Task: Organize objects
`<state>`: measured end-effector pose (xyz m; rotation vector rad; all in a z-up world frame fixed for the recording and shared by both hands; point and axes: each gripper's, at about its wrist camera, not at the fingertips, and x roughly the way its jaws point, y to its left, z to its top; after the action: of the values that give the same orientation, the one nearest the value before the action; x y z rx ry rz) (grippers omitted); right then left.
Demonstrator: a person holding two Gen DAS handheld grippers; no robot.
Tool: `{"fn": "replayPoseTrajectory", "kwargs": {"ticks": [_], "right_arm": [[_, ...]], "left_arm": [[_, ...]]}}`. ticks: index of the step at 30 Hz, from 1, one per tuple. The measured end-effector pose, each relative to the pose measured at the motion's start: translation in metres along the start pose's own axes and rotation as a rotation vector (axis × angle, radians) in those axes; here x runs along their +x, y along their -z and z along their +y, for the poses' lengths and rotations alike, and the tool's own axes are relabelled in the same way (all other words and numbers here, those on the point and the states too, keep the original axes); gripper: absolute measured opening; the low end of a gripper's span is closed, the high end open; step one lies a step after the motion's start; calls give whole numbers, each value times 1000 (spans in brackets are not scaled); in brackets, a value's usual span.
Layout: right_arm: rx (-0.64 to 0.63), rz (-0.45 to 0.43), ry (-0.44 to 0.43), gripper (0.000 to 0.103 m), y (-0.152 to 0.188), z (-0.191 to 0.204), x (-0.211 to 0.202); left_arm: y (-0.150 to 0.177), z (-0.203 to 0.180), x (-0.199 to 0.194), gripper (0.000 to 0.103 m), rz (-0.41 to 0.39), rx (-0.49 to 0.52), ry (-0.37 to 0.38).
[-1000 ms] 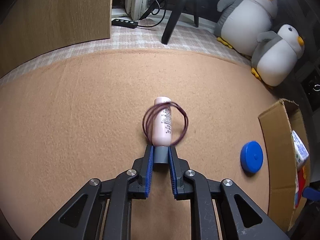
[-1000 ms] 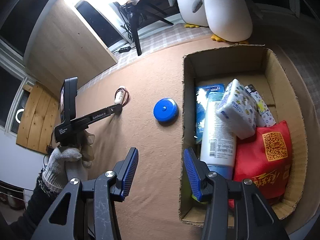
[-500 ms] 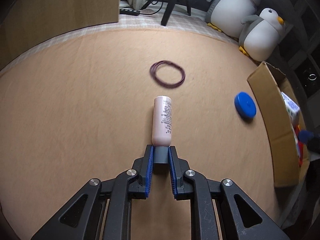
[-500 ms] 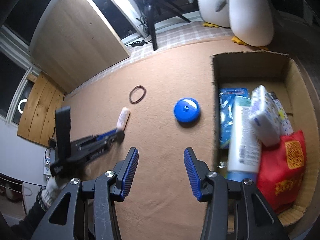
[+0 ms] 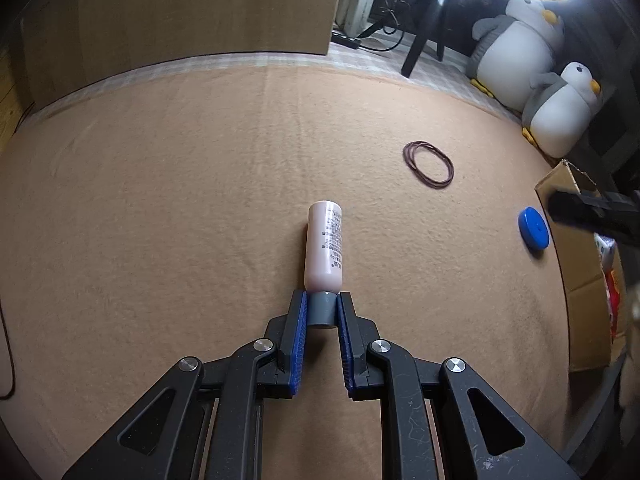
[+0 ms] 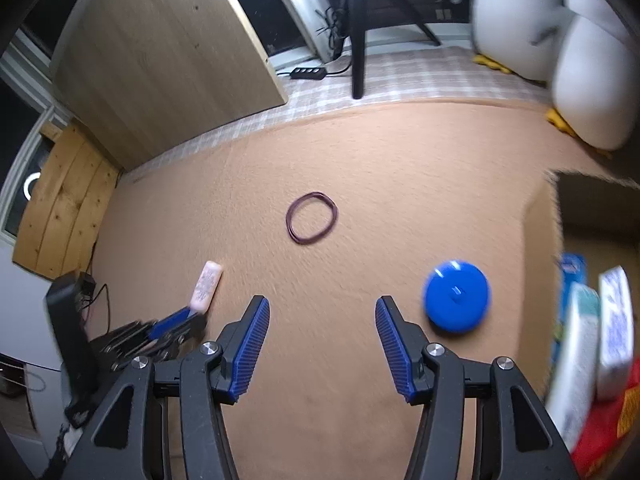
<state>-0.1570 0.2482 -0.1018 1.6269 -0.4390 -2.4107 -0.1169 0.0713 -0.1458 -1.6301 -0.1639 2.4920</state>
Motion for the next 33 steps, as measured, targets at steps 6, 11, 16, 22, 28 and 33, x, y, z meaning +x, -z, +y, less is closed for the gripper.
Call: {"fn": "replayPoseTrajectory", "kwargs": {"ticks": [6, 11, 16, 22, 28, 33], "right_arm": [[-9, 21, 53, 52, -31, 10, 35], [2, 44, 92, 51, -53, 15, 64], [-7, 47, 149, 51, -74, 25, 89], [-50, 57, 237, 48, -90, 36, 112], [-152, 78, 325, 31, -89, 47, 116], [-213, 130, 328, 22, -75, 55, 112]], "left_arm": [[18, 8, -6, 16, 26, -12, 41], [26, 13, -9, 23, 38, -26, 65], [27, 17, -13, 28, 37, -25, 80], [24, 26, -20, 36, 22, -40, 84], [22, 34, -24, 36, 13, -51, 80], [20, 39, -25, 37, 11, -68, 85]]}}
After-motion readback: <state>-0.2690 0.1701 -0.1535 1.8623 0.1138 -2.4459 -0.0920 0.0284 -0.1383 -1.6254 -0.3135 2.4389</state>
